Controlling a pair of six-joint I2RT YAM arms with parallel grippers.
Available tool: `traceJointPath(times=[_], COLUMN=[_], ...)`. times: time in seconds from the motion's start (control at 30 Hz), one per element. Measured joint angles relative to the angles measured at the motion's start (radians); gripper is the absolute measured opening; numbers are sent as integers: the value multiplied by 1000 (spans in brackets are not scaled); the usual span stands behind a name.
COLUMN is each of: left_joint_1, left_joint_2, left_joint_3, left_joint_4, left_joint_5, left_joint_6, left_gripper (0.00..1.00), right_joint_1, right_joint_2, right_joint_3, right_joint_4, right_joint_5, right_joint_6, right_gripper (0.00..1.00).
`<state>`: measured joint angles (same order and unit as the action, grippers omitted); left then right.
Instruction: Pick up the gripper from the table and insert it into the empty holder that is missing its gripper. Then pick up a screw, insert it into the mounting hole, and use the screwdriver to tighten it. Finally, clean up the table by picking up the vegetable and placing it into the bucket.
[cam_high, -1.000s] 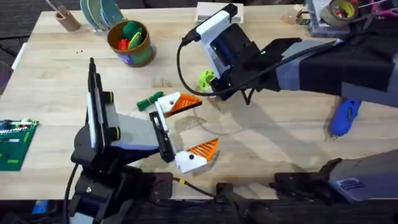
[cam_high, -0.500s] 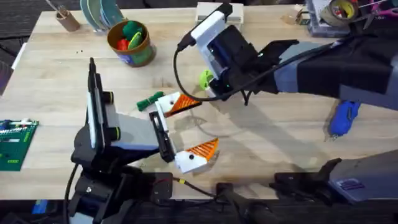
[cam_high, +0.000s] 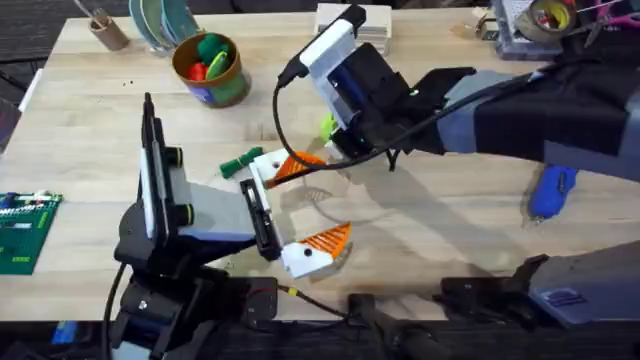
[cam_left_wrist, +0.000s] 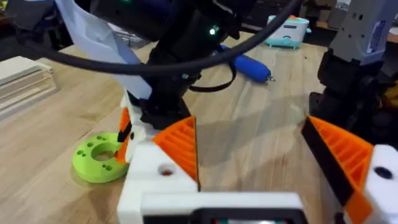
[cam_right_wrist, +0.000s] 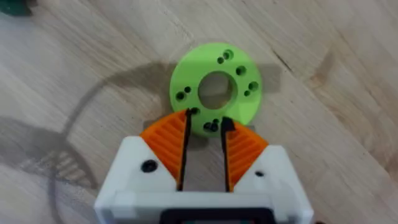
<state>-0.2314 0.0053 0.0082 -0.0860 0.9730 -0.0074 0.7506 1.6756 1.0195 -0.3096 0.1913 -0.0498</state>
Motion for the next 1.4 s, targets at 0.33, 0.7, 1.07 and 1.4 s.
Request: traceJointPath(times=[0.33, 0.7, 1.07, 1.4], left_joint_1=[0, 0, 0, 0], left_joint_2=[0, 0, 0, 0], left_joint_3=[0, 0, 0, 0], left_joint_4=[0, 0, 0, 0], left_joint_5=[0, 0, 0, 0], left_joint_6=[0, 0, 0, 0], left_gripper=[993, 993, 994, 992], right_joint_1=[-1, -3, -3, -3], right_joint_2=[13, 13, 13, 13], right_joint_3=[0, 1, 6, 7], right_joint_4=[-1, -2, -5, -4], right_joint_5=[3, 8, 14, 15], right_joint_6=[0, -3, -3, -3], right_gripper=[362, 240, 80, 12])
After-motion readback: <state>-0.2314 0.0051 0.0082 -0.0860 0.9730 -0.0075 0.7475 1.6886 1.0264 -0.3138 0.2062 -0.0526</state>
